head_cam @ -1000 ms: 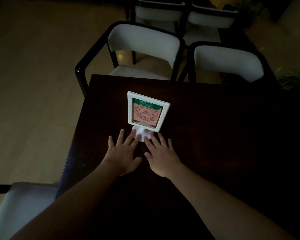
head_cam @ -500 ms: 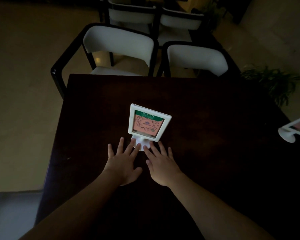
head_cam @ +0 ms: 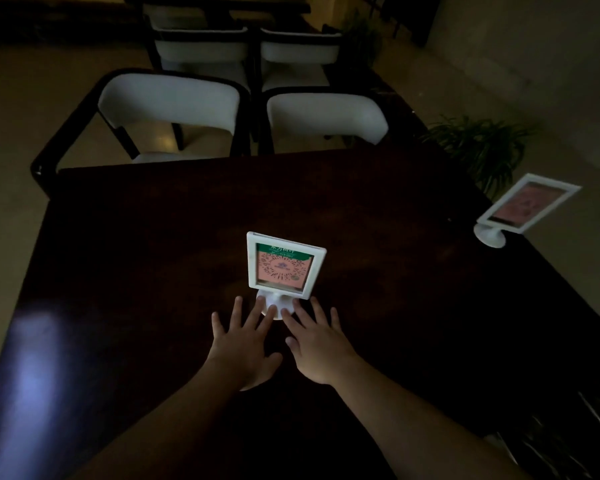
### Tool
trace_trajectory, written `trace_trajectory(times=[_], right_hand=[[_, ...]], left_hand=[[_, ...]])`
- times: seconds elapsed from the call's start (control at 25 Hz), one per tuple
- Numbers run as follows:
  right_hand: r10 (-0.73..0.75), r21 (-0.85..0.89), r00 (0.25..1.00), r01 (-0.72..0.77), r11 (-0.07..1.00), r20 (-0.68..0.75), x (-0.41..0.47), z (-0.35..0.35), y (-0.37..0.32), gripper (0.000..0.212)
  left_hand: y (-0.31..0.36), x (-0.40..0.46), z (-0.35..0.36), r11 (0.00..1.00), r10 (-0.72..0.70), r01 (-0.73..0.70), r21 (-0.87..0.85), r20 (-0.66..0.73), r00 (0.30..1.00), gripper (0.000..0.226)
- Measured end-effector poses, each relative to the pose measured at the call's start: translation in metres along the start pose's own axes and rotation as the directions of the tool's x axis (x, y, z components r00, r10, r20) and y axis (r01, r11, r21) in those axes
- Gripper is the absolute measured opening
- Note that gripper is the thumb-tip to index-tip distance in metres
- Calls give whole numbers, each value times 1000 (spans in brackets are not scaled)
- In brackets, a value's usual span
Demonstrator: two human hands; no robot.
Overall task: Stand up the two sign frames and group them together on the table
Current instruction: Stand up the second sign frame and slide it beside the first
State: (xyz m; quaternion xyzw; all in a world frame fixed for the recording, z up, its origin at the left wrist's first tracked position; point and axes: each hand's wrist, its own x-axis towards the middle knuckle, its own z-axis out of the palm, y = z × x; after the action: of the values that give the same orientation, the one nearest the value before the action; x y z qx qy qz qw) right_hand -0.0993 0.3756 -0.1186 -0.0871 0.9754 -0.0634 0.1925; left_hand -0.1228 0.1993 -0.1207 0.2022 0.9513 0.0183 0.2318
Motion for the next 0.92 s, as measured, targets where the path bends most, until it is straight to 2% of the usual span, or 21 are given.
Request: trace_trajectory(times=[0.56,0.92], right_hand=[[96,59,995,-98,993,34,-105,10,171,60],[168,101,986,-168,981,13,-123,13,240,62]], left_hand=[[210,22,13,999,20,-22,46,56,998,90],[275,60,8,996,55,-61,66,88,995,89]])
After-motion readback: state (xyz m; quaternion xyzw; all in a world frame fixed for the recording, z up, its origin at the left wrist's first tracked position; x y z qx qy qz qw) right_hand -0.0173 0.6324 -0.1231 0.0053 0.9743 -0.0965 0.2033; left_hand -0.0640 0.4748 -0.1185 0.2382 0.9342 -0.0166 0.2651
